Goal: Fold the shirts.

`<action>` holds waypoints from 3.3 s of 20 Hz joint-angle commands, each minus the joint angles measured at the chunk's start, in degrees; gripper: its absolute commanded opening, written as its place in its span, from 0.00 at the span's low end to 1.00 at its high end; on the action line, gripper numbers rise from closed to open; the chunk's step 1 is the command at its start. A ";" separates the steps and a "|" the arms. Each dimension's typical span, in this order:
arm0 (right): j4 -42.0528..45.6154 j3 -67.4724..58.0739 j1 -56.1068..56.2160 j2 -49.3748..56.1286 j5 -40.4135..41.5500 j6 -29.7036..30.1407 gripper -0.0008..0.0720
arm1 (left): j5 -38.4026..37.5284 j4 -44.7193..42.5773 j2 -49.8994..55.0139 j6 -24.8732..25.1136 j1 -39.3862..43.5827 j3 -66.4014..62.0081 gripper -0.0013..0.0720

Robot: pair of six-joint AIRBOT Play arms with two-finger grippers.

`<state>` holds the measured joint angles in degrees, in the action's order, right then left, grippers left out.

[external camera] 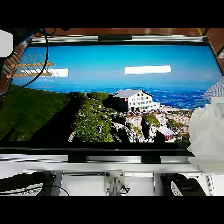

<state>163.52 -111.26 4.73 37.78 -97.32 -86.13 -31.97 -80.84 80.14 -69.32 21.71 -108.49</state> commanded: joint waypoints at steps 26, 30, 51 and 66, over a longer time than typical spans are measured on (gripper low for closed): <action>4.81 0.02 -2.78 3.15 10.40 -7.37 0.15 | 4.35 -0.04 0.04 0.02 -1.53 0.02 0.75; 8.33 0.02 -4.52 -3.78 9.66 -4.26 0.15 | 4.35 0.00 0.04 0.00 -2.05 0.00 0.75; 3.28 0.02 -30.18 20.63 23.41 -26.45 0.15 | 4.28 0.00 0.02 0.00 -3.85 0.00 0.75; -6.05 0.02 -45.33 27.43 43.69 -28.68 0.15 | 4.28 -0.04 0.00 0.02 -3.96 0.00 0.75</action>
<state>158.32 -111.18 -38.28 63.31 -54.63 -113.84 -27.68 -80.84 80.14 -69.32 17.80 -108.49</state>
